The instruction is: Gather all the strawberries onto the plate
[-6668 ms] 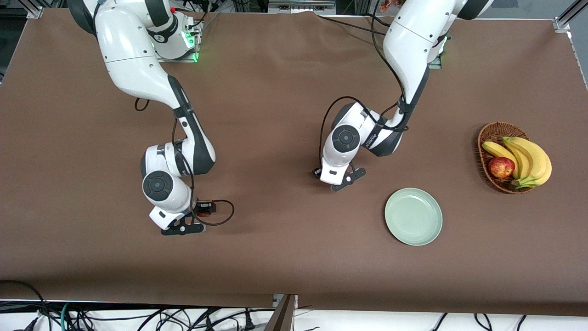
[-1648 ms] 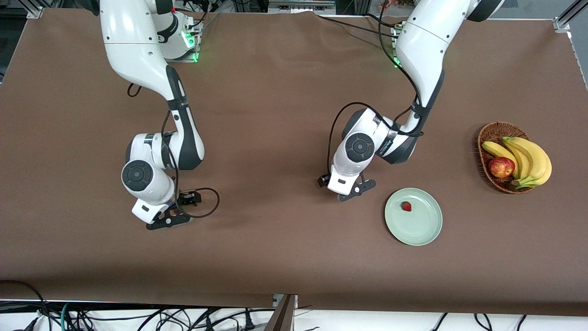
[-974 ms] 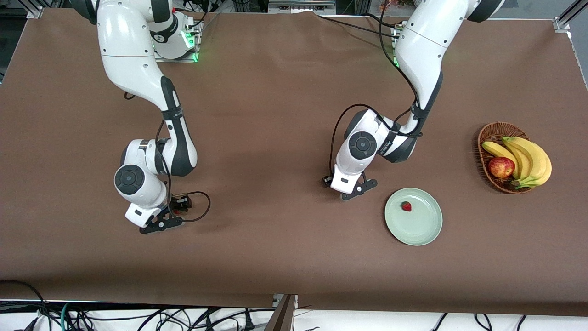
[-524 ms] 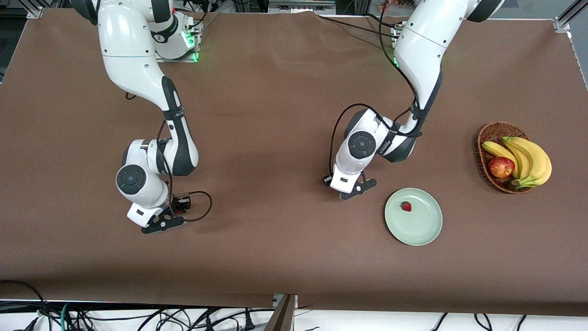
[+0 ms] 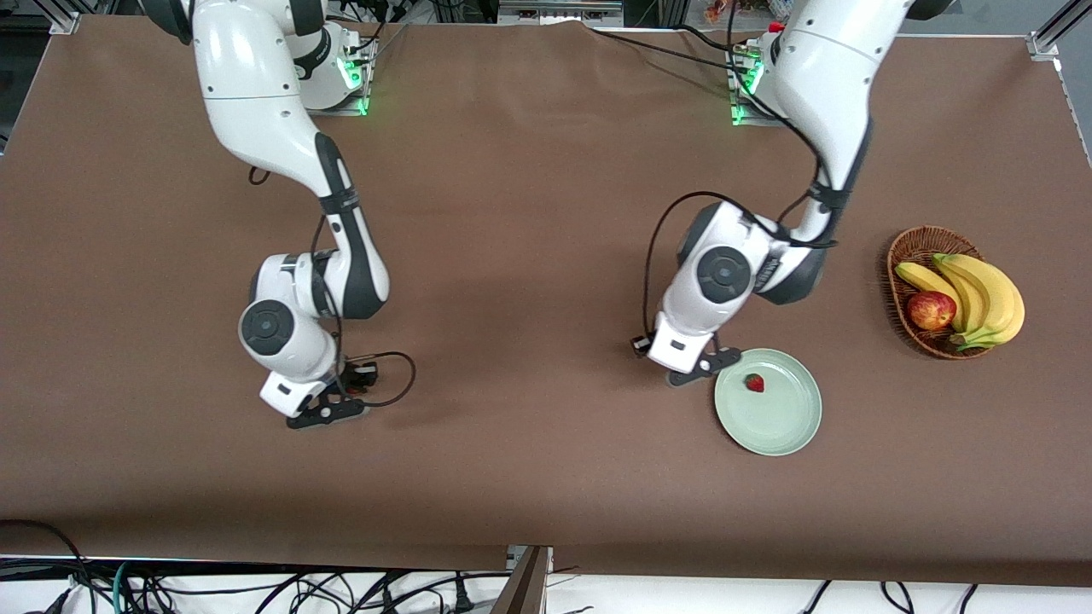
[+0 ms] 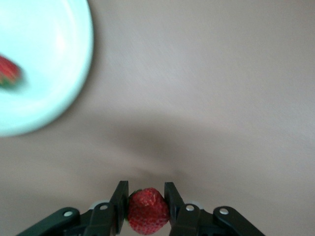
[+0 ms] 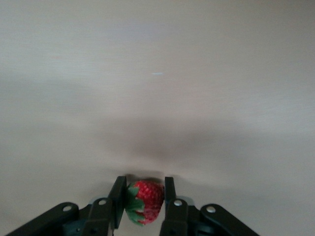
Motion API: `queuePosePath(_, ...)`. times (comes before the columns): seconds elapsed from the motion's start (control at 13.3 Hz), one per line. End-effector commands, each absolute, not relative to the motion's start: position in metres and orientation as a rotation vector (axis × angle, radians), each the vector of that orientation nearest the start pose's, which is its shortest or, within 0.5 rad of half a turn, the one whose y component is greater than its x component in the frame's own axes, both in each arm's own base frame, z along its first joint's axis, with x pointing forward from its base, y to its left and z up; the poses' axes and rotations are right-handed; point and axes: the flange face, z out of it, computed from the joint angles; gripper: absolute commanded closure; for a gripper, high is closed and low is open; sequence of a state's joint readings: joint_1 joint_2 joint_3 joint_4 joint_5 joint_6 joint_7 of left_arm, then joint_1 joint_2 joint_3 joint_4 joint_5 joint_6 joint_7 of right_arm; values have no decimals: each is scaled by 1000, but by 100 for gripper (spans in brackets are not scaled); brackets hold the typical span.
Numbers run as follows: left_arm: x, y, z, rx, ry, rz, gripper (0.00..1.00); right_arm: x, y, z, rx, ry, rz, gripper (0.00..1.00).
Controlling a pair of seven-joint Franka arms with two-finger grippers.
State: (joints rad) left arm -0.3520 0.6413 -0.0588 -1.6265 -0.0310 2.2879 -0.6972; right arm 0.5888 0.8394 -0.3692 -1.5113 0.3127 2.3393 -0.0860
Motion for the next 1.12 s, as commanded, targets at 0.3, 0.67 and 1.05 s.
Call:
queuePosePath(0.3,674,-158,256,-3186,179,-35,91,640,396,252,-2957,259,-10,76)
queuePosePath(0.67,676,-152,252,-3184,245,-45,0,577,525,228,-2638,560,-82,73)
queuePosePath(1.05,676,-152,252,-3193,217,-43,0,553,568,209,-2477,671,-139,47)
